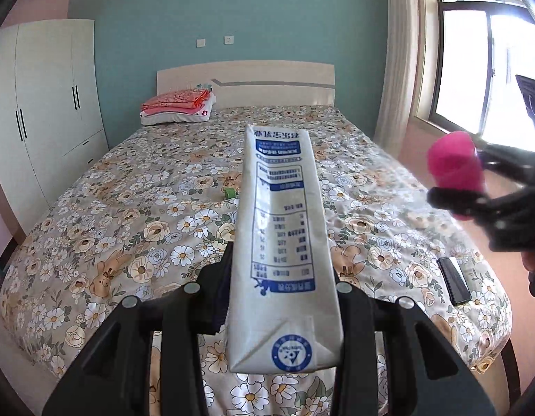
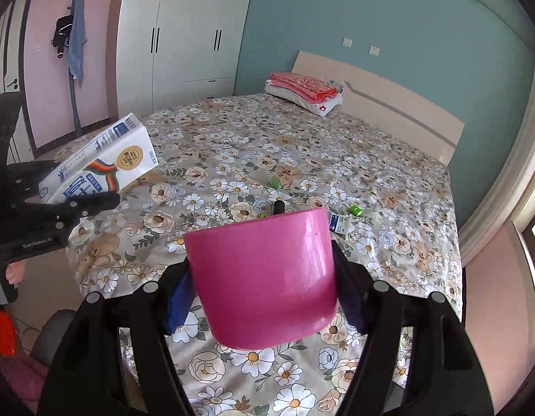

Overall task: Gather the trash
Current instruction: 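Carry the milk carton and pink cup with both tools over the white bin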

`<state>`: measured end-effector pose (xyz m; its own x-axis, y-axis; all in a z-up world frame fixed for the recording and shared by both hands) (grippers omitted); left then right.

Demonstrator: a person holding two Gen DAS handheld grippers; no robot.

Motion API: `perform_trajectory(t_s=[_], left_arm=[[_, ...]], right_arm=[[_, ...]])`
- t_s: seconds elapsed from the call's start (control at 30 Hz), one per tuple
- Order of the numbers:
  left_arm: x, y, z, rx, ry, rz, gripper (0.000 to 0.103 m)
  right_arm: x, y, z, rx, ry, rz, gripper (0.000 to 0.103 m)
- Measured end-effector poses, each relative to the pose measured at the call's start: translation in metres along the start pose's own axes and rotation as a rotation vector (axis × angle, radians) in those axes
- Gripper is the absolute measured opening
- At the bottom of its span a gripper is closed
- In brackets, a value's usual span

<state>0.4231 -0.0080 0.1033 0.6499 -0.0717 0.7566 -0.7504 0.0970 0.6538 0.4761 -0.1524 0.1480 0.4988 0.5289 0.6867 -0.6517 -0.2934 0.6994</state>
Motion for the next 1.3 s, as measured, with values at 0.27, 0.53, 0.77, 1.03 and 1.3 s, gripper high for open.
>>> perform_trajectory(t_s=[0.27, 0.53, 0.77, 1.03, 1.3], left_arm=[[-0.078, 0.057, -0.004, -0.069, -0.047, -0.031, 0.038], [-0.178, 0.064, -0.018, -0.072, -0.086, -0.142, 0.038], [-0.282, 0.027, -0.014, -0.105, -0.107, -0.329, 0.038], [-0.388, -0.024, -0.006, -0.161, -0.096, -0.543, 0.038], [-0.471, -0.067, 0.009, -0.21, -0.085, -0.73, 0.038]], right_arm=[[-0.071, 0.069, -0.07, 0.004, 0.023, 0.004, 0.069], [-0.155, 0.075, -0.125, 0.07, -0.008, -0.045, 0.069], [-0.231, 0.031, -0.176, 0.182, -0.054, -0.15, 0.069], [-0.324, -0.039, -0.226, 0.265, -0.136, -0.293, 0.069], [-0.399, -0.095, -0.269, 0.32, -0.181, -0.441, 0.069]])
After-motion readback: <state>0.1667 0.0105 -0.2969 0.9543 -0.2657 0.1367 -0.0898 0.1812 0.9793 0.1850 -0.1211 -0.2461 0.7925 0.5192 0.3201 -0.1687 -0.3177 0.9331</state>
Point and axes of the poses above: each gripper's, at about its wrist camera, not at the fingertips, and y roughly against the way its jaws point, z to its right, x to its top, the point moved 10 cm from there along -y, roughly the way its jaws point, and after that the axes turned 6 degrees about -z, right-handed, at the moved point
